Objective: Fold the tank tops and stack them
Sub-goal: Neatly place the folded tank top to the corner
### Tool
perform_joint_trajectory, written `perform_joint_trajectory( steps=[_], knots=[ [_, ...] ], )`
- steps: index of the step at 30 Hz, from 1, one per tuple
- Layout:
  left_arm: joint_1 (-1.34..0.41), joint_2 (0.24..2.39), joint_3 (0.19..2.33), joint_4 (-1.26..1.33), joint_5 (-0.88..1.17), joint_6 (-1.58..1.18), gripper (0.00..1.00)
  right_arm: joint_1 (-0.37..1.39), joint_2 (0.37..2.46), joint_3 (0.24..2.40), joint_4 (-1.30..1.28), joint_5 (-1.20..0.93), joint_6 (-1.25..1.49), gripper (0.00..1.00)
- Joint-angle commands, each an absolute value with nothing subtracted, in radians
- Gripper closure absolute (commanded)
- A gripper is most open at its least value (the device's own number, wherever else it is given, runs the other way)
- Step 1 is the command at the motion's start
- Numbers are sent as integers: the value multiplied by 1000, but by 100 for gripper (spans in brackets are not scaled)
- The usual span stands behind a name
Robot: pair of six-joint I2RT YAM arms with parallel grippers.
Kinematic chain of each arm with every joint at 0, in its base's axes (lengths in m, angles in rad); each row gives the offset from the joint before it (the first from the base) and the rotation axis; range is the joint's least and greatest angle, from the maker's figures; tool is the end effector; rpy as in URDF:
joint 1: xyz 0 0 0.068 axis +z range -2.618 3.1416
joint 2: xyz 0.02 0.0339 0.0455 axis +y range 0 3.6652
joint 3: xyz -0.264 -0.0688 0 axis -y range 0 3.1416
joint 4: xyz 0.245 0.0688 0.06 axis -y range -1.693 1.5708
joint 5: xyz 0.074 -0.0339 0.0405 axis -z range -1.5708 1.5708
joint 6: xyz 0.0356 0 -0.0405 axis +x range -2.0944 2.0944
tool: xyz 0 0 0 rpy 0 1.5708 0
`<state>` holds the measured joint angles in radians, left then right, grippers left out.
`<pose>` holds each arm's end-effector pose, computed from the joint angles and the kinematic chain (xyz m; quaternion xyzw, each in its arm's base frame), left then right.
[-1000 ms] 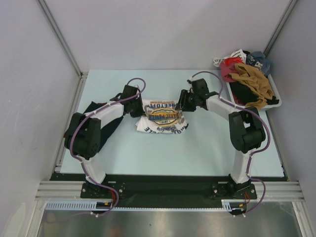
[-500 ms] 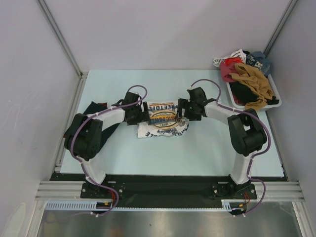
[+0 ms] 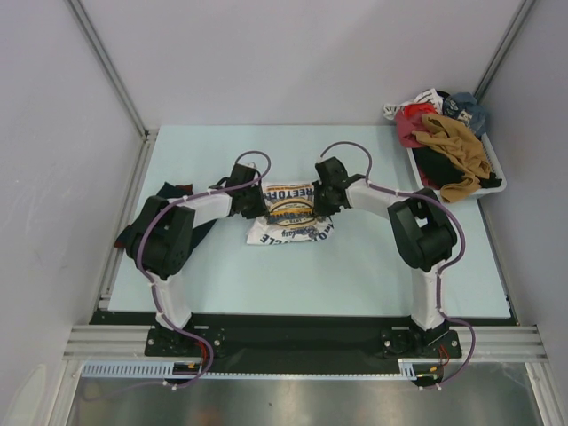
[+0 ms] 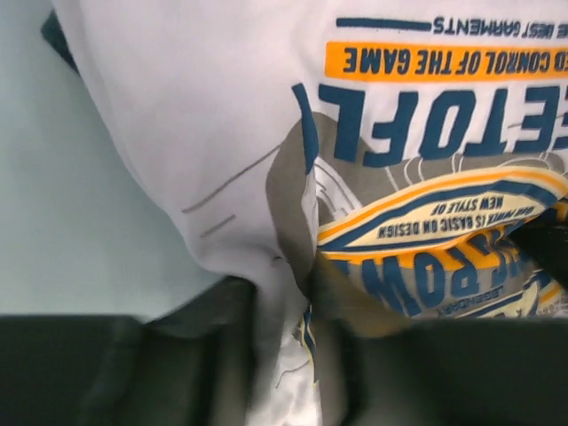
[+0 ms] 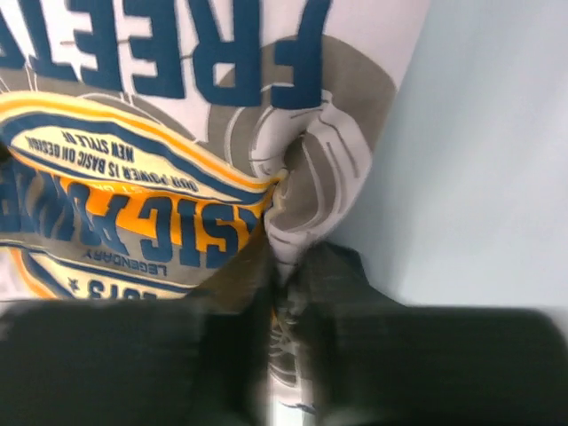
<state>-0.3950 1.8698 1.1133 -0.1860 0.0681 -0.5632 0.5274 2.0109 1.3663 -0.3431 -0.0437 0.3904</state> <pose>0.3512 -0.1490 0.1527 -0.0694 0.9480 -0.1711 0.2591 0.3662 0.2151 0.1616 -0.0718 0.9549 0.1461 0.2484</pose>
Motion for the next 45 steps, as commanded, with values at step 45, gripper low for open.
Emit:
perform_joint_trajectory(
  steps=[45],
  knots=[
    [103, 1091, 1123, -689, -40, -476, 100, 768, 2403, 2141, 214, -532, 856, 100]
  ],
)
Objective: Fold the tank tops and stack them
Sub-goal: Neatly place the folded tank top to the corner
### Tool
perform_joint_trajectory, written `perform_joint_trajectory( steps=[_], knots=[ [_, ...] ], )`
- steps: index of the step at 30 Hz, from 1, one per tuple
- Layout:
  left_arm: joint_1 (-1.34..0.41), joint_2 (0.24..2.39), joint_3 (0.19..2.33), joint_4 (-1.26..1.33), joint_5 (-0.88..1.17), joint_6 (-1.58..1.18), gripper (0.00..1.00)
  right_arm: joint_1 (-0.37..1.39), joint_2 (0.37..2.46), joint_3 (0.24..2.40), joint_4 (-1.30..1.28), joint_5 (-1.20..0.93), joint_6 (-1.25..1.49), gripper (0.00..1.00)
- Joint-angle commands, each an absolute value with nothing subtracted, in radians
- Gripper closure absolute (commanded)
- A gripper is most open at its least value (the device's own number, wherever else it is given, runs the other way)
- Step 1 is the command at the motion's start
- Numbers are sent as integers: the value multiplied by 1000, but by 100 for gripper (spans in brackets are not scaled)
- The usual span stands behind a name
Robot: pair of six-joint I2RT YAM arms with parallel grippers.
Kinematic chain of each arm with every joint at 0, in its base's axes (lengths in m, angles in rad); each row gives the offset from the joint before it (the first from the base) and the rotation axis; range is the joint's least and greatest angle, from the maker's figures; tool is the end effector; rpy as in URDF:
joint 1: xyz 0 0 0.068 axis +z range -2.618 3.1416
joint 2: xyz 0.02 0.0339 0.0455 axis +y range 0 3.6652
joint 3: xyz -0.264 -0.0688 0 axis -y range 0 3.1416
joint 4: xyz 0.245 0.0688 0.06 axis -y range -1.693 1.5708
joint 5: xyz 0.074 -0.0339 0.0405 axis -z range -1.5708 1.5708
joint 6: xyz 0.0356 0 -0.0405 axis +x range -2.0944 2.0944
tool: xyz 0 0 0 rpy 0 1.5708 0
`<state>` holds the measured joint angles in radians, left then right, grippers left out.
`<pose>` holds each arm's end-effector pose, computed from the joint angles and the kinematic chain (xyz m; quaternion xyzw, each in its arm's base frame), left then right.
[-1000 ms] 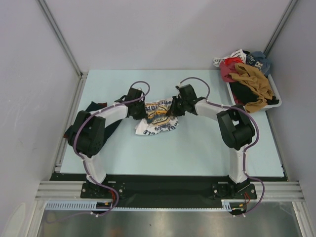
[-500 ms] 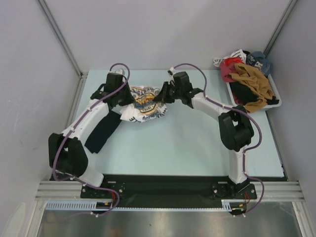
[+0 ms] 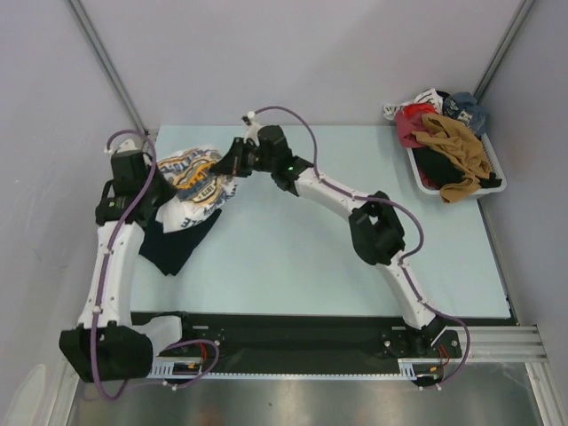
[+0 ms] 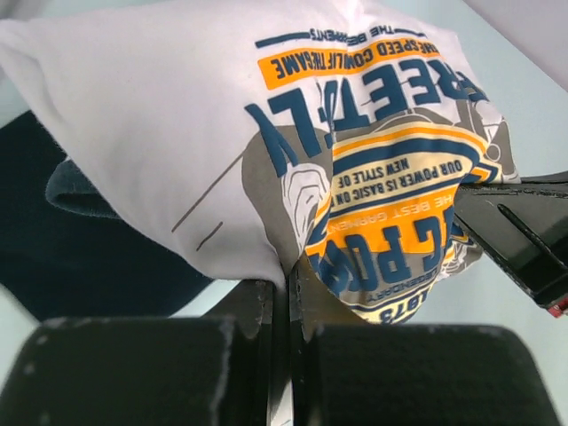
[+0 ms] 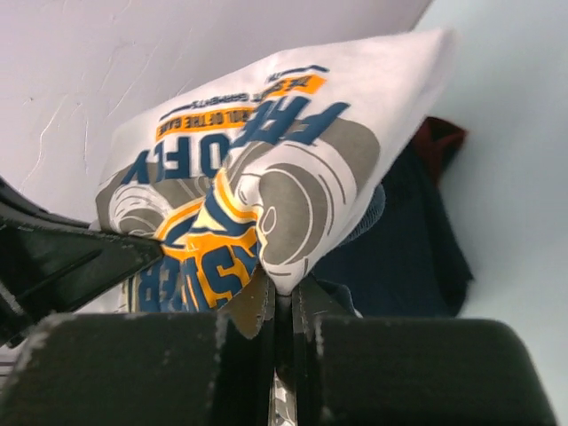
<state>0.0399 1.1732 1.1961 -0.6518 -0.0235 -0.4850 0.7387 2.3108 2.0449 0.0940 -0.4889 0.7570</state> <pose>0.2497 0.0108 0.3580 -0.2363 0.8592 -0.0899 0.4448 0.3984 0.3854 0.2839 -0.1490 0.7438 0.5606 0.3320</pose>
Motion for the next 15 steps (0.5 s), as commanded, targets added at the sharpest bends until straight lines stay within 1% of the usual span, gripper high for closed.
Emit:
perform_joint_trajectory(
  steps=[1, 5, 6, 8, 13, 14, 15],
  knots=[
    [144, 1065, 1105, -690, -51, -477, 100, 785, 2430, 2172, 236, -546, 876, 100],
    [241, 964, 993, -660, -43, -495, 100, 827, 2589, 2333, 287, -568, 954, 100],
    [259, 950, 927, -634, -38, -502, 100, 831, 2643, 2394, 305, -568, 963, 100],
    [293, 919, 873, -585, -64, -523, 100, 850, 2686, 2449, 316, -558, 991, 100],
    [369, 905, 767, -514, -90, -532, 100, 859, 2776, 2522, 382, -502, 1023, 100],
    [383, 916, 752, -505, -86, -543, 100, 859, 2784, 2526, 382, -494, 1026, 100],
    [402, 923, 729, -496, -34, -551, 100, 861, 2790, 2533, 390, -488, 1029, 100]
  ],
)
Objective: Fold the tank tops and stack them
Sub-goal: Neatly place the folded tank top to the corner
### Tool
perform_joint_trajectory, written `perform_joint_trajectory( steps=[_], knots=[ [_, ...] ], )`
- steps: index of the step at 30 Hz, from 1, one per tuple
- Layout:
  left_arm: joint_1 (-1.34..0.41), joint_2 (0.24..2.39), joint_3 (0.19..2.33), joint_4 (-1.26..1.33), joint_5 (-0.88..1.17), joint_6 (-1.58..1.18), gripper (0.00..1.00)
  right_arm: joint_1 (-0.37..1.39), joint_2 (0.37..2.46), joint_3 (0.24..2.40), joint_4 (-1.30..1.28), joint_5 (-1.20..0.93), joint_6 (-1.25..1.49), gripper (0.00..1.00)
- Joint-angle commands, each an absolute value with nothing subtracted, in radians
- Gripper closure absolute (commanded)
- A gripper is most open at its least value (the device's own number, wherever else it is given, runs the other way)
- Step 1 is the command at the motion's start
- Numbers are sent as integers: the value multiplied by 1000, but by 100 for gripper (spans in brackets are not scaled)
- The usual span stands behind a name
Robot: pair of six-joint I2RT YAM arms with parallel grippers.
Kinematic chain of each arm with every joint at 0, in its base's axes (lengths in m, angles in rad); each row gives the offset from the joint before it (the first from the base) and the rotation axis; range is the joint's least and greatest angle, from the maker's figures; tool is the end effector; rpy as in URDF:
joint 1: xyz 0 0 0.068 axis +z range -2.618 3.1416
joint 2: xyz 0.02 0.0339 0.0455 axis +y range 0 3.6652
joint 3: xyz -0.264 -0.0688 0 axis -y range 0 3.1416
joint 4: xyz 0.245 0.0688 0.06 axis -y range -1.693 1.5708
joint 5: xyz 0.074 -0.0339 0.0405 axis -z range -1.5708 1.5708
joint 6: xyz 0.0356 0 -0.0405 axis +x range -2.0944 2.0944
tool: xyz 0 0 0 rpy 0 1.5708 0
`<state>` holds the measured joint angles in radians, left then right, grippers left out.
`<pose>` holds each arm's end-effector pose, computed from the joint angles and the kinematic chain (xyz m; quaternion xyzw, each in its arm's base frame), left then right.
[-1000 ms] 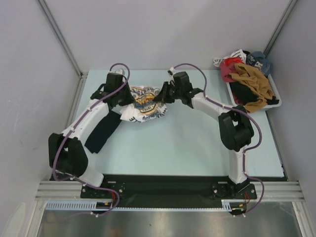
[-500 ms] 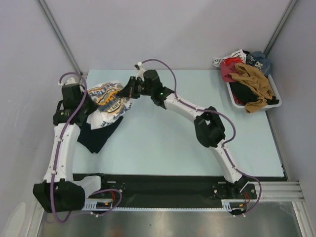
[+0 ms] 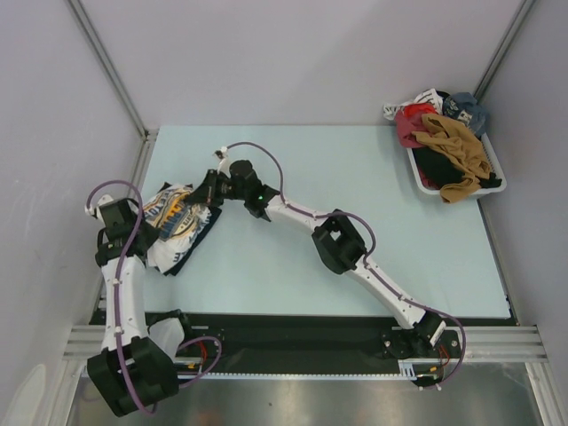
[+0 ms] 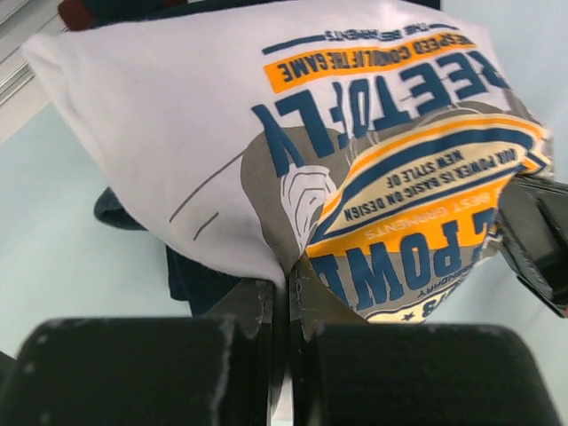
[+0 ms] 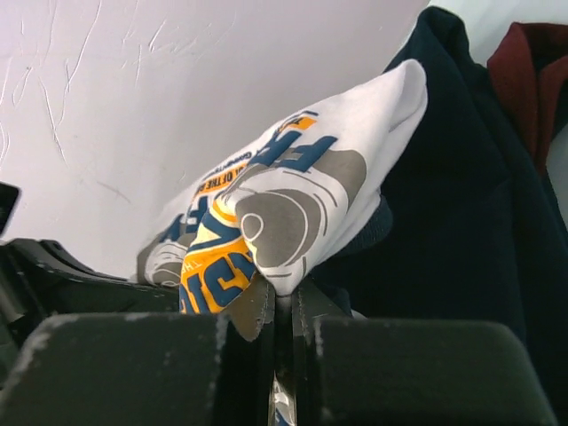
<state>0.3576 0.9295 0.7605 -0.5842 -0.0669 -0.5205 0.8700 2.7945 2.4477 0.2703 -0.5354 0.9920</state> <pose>0.1805 0.0700 0.2681 -0.4019 0.8245 -0.0017 0.3985 0.3881 0.4882 0.1685 -0.1363 0.7171 0.6416 0.2356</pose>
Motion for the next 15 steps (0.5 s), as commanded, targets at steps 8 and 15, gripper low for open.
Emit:
perform_joint_trajectory(
  steps=[8, 15],
  knots=[
    [471, 983, 715, -428, -23, -586, 100, 887, 2786, 2588, 292, -417, 916, 100],
    [474, 983, 684, -407, -34, -615, 100, 893, 2740, 2595, 144, -325, 867, 99]
  ],
)
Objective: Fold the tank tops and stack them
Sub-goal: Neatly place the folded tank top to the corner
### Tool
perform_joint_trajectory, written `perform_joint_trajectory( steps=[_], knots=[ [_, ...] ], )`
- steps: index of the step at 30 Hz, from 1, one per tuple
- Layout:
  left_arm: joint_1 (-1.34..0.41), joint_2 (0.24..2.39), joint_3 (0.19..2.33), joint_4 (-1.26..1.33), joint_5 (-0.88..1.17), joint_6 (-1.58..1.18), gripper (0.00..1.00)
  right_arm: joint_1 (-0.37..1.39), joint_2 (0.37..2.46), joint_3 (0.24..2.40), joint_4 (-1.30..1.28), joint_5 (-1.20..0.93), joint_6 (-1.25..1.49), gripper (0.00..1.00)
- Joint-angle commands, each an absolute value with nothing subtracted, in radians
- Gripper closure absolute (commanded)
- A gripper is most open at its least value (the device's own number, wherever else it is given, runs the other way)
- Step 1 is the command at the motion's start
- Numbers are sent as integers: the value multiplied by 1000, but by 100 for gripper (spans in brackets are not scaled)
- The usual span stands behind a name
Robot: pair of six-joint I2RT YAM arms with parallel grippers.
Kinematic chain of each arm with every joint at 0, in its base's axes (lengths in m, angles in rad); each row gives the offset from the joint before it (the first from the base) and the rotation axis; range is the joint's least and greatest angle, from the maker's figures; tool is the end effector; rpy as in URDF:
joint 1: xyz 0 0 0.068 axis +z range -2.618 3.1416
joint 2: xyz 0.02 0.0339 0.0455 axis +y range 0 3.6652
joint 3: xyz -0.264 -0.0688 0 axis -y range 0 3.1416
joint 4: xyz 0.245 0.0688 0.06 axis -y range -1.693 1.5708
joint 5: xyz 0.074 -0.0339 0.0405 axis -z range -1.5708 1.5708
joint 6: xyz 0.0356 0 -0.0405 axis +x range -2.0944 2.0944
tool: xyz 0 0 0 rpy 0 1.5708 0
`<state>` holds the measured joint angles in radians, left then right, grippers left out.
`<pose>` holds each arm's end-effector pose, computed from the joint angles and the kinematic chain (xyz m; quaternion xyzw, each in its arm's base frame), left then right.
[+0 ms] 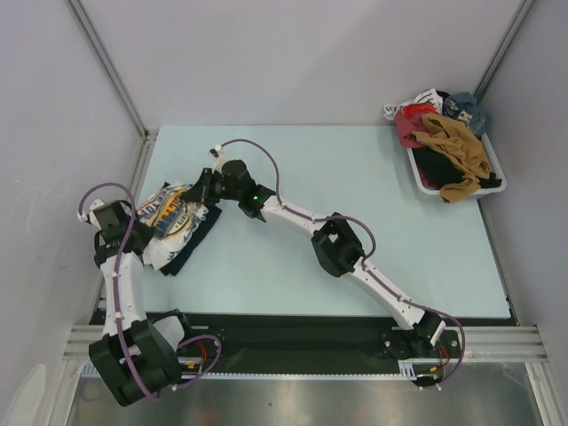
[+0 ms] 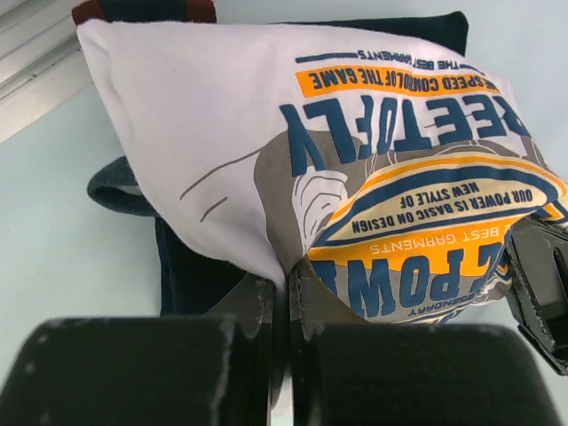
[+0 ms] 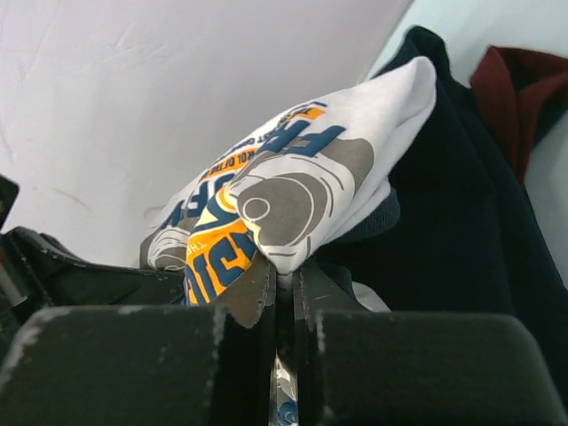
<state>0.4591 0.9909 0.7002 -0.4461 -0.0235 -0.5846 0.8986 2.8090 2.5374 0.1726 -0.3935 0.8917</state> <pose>0.1865 0.0931 0.2480 -0.4599 0.7902 -0.0147 0.4049 0.3804 0.4999 0.1812 -0.1337 0.7265 0.6043 0.2986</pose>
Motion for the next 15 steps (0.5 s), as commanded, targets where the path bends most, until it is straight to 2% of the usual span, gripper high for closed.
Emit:
perform_joint_trajectory(
  steps=[1, 11, 15],
  knots=[
    [474, 986, 674, -397, -31, -621, 100, 890, 2744, 2611, 137, -322, 876, 99],
    [482, 1052, 555, -330, -48, -704, 100, 888, 2787, 2615, 132, -305, 879, 96],
    [491, 1117, 541, -310, -83, -700, 96, 891, 2801, 2612, 133, -295, 871, 94]
  ],
)
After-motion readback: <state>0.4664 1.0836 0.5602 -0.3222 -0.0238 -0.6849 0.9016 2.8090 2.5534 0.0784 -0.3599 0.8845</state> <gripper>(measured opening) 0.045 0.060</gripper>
